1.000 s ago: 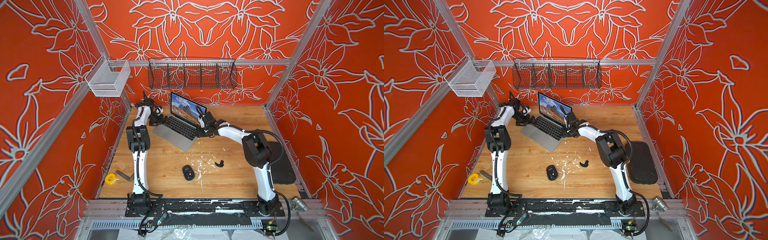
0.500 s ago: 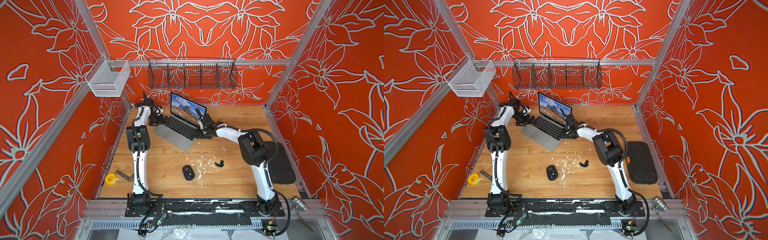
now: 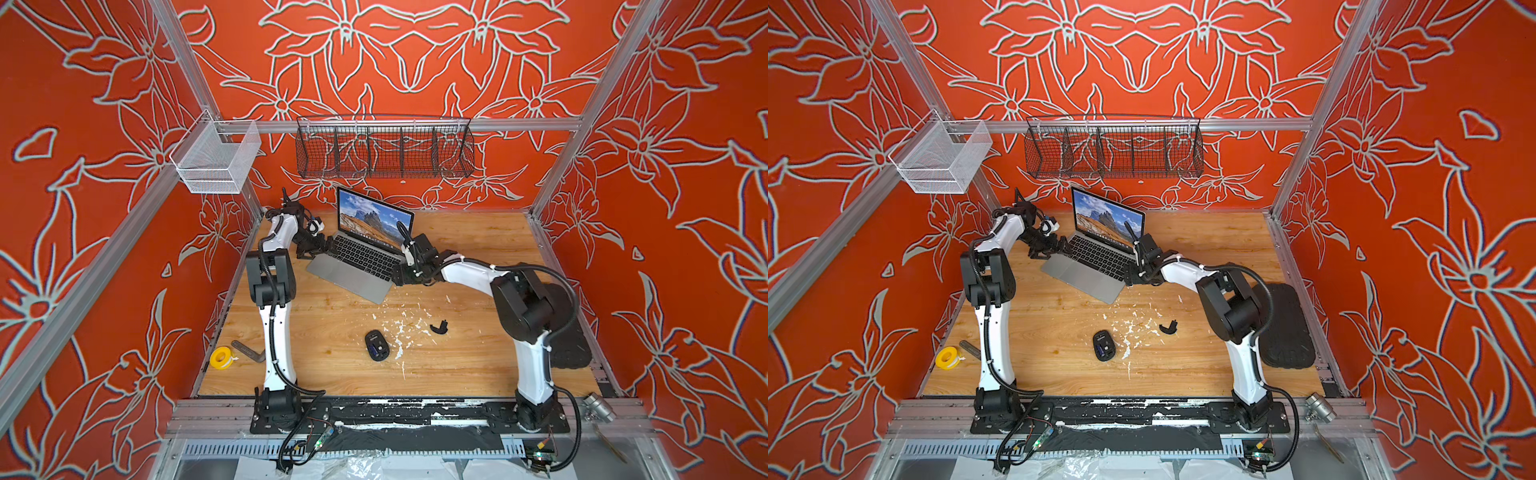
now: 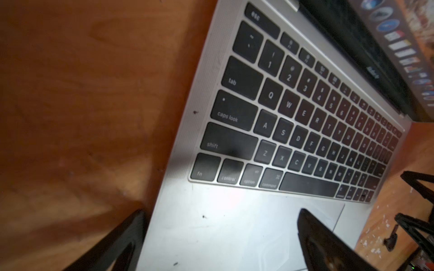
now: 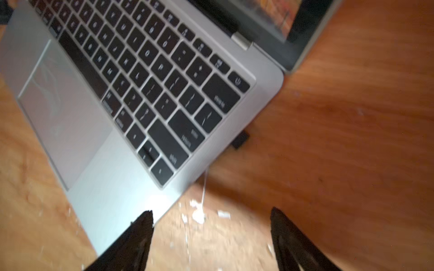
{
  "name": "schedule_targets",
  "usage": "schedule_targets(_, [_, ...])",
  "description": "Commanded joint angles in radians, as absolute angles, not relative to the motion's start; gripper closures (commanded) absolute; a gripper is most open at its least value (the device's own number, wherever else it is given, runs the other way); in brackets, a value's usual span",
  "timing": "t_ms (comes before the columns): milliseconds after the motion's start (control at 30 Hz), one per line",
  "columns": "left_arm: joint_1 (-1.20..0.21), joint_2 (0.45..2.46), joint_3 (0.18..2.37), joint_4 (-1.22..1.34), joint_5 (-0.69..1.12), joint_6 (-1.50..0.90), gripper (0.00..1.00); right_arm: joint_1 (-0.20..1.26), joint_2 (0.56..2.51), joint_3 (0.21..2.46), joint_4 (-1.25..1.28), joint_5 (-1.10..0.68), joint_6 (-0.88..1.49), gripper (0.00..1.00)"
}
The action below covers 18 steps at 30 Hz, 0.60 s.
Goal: Insert the wireless mouse receiver into the laptop
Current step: Adjust the laptop at the center of the board.
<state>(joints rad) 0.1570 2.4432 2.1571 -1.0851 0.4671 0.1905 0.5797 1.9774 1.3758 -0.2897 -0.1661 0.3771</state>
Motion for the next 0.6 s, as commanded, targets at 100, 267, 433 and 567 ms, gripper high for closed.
schedule_targets(100, [0.112, 2.332, 1.868, -1.119, 0.617, 0.133, 0.01, 0.592, 1.676, 1.22, -0.495, -0.125, 0.063, 0.24])
schedule_targets(267, [0.064, 2.227, 1.686, -1.065, 0.638, 0.126, 0.01, 0.649, 1.529, 1.116, -0.727, 0.008, -0.055, 0.28])
schedule_targets(433, [0.054, 2.133, 1.612, -1.022, 0.533, 0.115, 0.01, 0.717, 1.458, 1.078, -0.807, 0.061, 0.064, 0.28])
schedule_targets(567, [0.045, 1.985, 1.541, -0.96, 0.449, 0.125, 0.0, 0.762, 1.455, 1.043, -0.826, 0.055, 0.149, 0.29])
